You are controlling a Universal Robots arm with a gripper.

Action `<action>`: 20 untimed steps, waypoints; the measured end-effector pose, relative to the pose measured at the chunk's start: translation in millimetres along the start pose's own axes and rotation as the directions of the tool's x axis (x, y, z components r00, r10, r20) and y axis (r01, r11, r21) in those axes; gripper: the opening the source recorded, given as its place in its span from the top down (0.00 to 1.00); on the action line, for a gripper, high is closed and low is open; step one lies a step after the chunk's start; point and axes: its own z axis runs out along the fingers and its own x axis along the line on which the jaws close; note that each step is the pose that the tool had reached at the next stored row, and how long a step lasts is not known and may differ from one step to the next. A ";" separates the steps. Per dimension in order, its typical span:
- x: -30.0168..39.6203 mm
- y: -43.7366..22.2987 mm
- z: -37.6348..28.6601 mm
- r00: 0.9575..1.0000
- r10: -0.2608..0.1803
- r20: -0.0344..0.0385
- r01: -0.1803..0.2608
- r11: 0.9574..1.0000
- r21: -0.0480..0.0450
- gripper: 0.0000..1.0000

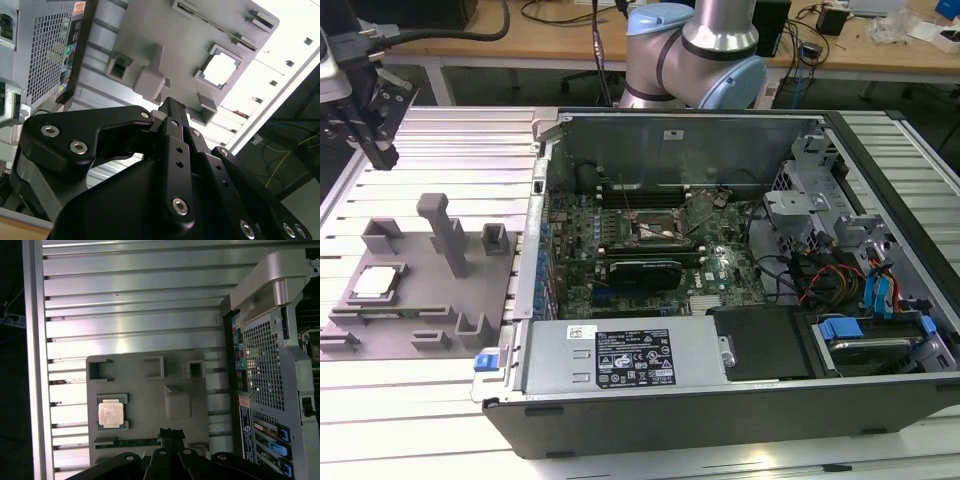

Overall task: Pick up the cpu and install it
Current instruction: 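Reach for the cpu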

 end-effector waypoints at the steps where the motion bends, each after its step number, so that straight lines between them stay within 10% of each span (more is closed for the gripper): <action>1: 1.0 -0.1 1.3 1.000 0.000 0.000 0.000 1.000 0.000 0.89; 20: 28.8 -3.4 29.7 1.000 0.000 0.000 0.000 1.000 0.000 0.89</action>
